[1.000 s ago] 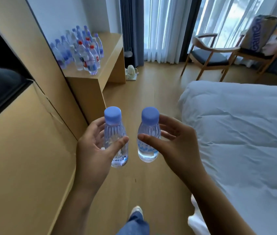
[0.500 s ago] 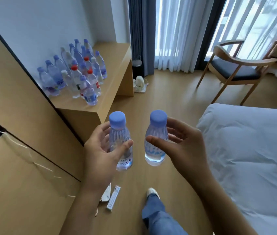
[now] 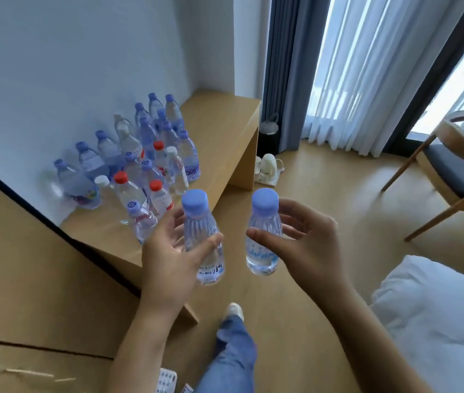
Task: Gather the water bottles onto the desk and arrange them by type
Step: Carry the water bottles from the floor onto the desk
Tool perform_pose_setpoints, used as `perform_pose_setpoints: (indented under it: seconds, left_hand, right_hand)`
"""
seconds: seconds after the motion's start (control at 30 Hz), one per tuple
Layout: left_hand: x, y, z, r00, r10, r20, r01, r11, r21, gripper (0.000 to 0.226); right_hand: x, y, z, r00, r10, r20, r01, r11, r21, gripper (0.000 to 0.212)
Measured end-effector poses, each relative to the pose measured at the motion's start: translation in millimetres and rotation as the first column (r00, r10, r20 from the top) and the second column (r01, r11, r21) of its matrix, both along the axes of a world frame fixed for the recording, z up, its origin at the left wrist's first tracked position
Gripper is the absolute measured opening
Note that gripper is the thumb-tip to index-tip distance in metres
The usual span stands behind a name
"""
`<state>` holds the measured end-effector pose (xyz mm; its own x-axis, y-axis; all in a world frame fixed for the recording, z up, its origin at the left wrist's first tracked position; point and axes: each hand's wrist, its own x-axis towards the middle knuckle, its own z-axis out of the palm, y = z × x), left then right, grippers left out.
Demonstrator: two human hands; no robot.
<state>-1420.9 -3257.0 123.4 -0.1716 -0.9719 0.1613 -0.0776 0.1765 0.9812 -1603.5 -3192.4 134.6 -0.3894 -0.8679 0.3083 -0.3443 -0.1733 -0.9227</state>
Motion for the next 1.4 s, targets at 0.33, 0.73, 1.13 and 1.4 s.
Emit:
perform_pose_setpoints:
  seconds: [0.33, 0.73, 1.13, 1.4]
  left_hand:
    - [-93.8, -236.8, -0.9, 0.995, 0.086, 0.049, -0.082, 0.994, -0.073, 0.049]
    - [-159.3, -420.6, -14.0, 0.947, 0.317, 0.045, -0.316, 0.949, -0.020, 0.051]
    - [-205.1, -565.3, -91.3, 0.639, 0.760, 0.118, -0.769, 0.625, 0.134, 0.053]
    - [-216.2, -599.0, -150.3, 0.392, 0.858, 0.332, -0.920, 0.361, 0.153, 0.047]
  right_hand:
    - [-84.9, -241.5, 0.9, 0.997, 0.073, 0.020, -0.073, 0.997, 0.011, 0.040]
    - [-148.5, -470.5, -11.3, 0.966, 0.249, 0.067, -0.255, 0.963, 0.090, 0.039]
    - [-162.2, -694.5, -65.6, 0.717, 0.697, 0.008, -0.671, 0.686, 0.282, 0.040]
    - [-139.0, -763.6, -131.3, 0.503, 0.864, 0.026, -0.776, 0.438, 0.455, 0.034]
